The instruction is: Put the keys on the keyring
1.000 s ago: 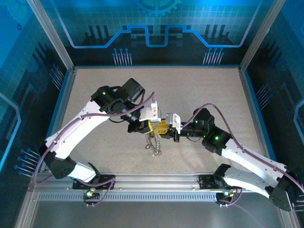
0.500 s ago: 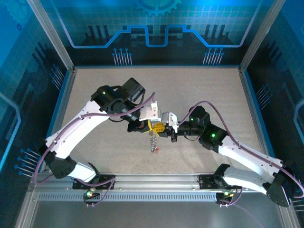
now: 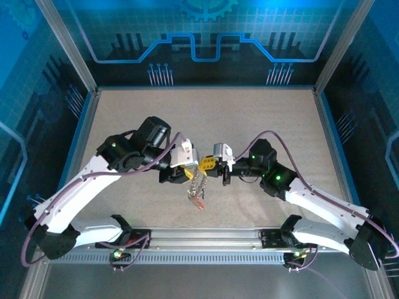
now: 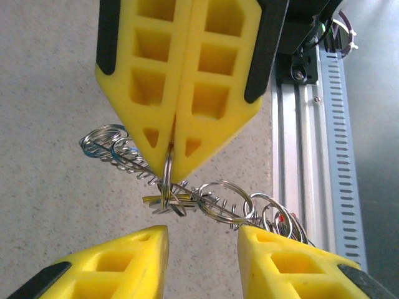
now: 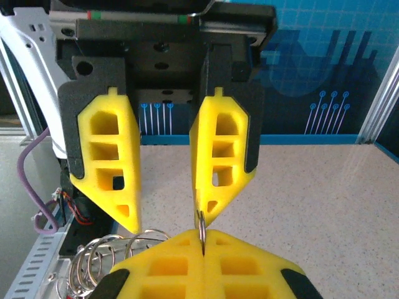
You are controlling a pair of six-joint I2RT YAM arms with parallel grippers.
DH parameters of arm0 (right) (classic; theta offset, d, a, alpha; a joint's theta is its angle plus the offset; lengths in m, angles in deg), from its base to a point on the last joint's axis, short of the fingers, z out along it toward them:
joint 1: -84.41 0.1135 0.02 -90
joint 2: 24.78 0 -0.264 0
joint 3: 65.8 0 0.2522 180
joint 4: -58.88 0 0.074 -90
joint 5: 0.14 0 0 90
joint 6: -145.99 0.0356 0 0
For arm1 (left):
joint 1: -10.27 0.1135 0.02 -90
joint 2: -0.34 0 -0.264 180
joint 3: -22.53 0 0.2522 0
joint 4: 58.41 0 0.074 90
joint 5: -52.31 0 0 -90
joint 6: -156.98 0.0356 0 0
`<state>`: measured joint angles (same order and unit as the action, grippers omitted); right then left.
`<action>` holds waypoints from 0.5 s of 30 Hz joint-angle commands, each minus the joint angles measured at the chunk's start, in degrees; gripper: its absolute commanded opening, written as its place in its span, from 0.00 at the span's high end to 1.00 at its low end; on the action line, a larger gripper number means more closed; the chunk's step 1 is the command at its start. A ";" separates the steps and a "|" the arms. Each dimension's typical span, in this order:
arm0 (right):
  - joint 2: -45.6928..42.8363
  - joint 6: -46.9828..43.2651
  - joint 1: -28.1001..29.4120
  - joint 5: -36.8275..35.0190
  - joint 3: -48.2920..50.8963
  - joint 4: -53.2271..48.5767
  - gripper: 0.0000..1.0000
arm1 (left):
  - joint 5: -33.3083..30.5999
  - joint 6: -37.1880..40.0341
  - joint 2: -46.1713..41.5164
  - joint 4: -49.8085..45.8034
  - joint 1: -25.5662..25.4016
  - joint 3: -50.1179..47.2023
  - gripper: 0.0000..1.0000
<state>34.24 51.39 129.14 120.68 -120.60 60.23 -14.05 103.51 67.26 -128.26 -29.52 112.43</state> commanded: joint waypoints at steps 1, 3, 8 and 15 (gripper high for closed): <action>-1.37 2.03 0.49 -0.27 0.78 7.21 1.00 | 1.35 -3.75 -2.79 10.10 0.50 -2.96 0.63; -1.44 1.78 0.48 -0.42 0.88 7.21 1.00 | 1.13 -3.93 -3.50 11.51 0.59 -3.45 0.63; -1.98 1.61 0.68 -0.69 1.82 7.81 1.00 | 1.06 -3.72 -3.48 11.97 0.85 -3.02 0.64; -2.40 1.87 0.87 -1.39 2.63 9.01 1.00 | 2.94 -3.17 -1.37 10.12 1.03 -1.28 0.77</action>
<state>33.43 52.24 129.40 119.85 -118.21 64.56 -13.38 100.28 65.07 -117.93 -28.86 109.72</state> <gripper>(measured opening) 0.047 0.256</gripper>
